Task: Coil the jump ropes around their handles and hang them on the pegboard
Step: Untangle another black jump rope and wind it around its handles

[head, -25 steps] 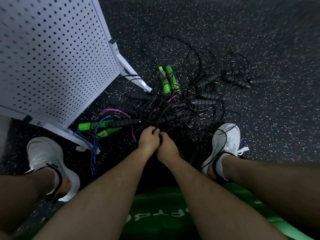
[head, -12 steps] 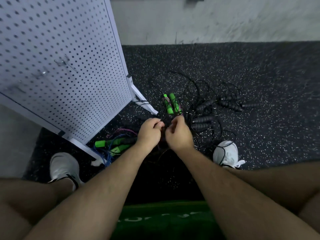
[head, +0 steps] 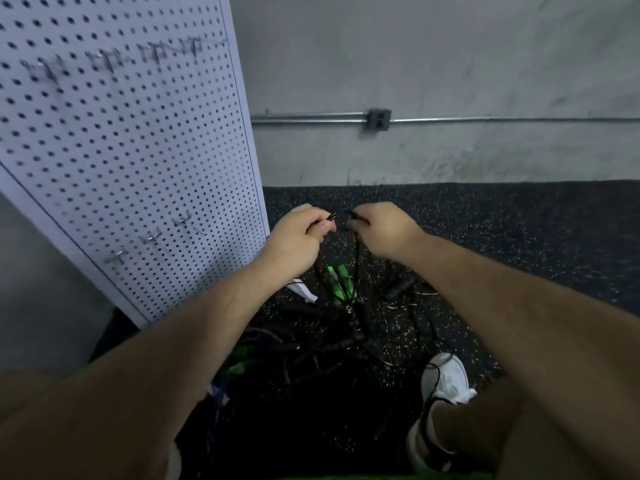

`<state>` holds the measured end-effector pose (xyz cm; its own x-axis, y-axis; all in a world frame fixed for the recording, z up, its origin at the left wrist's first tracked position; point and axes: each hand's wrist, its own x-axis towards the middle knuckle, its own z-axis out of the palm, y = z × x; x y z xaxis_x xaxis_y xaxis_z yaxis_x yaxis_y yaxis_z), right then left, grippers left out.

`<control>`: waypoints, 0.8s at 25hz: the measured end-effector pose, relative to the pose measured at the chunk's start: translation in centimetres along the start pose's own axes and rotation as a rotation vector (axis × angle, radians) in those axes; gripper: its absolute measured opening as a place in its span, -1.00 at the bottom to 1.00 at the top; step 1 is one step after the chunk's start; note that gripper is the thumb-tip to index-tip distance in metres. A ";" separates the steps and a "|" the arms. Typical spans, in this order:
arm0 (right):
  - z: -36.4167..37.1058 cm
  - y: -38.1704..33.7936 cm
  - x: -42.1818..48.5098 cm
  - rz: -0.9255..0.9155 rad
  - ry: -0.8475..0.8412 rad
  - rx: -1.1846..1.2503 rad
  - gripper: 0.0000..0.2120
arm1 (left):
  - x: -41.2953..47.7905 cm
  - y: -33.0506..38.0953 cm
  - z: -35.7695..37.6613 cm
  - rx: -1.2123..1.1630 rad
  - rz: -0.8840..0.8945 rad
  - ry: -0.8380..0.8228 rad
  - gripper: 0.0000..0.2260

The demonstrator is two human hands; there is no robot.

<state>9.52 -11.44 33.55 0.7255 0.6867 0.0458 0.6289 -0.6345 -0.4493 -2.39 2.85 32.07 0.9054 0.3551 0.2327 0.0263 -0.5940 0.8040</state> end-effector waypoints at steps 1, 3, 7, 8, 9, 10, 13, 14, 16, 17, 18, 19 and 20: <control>-1.6 -0.8 0.3 -0.024 0.003 -0.010 -0.75 | 0.3 0.8 -1.1 0.010 0.003 -0.009 -0.81; -4.2 -2.1 0.8 -0.077 0.053 0.016 -0.72 | 1.0 2.1 -3.1 0.022 -0.006 -0.026 -0.81; -6.1 -3.8 0.6 -0.131 0.139 0.208 -0.71 | 1.2 4.1 -5.8 -0.005 -0.040 -0.006 -0.83; -6.0 -4.2 0.7 -0.135 0.147 0.248 -0.70 | 1.1 4.6 -6.2 -0.023 -0.046 0.017 -0.83; -6.0 -4.5 0.7 -0.146 0.159 0.262 -0.70 | 1.1 4.9 -6.7 -0.041 -0.045 0.053 -0.83; -5.9 -4.7 0.9 -0.156 0.173 0.250 -0.70 | 1.3 5.2 -7.1 -0.063 -0.040 0.093 -0.83; -5.7 -4.9 1.4 -0.138 0.152 0.308 -0.76 | 1.8 5.6 -8.1 -0.118 -0.008 0.141 -0.81; -5.8 -5.1 1.5 -0.120 0.163 0.373 -0.77 | 1.9 5.5 -8.1 -0.103 -0.007 0.093 -0.81; -6.0 -5.5 2.0 -0.113 0.233 0.494 -0.80 | 1.8 5.1 -7.8 -0.043 -0.015 -0.052 -0.82; -6.1 -5.8 2.2 -0.117 0.256 0.541 -0.81 | 1.7 4.8 -7.4 -0.017 -0.027 -0.110 -0.81; -6.2 -6.1 2.2 -0.124 0.263 0.568 -0.82 | 1.6 4.6 -6.8 -0.004 -0.041 -0.145 -0.79; -6.3 -6.4 2.2 -0.132 0.265 0.583 -0.83 | 1.7 4.2 -6.2 0.004 -0.043 -0.172 -0.79; -6.2 -6.6 2.1 -0.141 0.268 0.586 -0.83 | 1.8 4.0 -5.6 0.009 -0.036 -0.198 -0.79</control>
<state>8.62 -8.04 42.18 0.7396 0.5888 0.3261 0.5216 -0.1952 -0.8306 -3.05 5.14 38.73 0.9694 0.2279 0.0910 0.0634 -0.5906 0.8045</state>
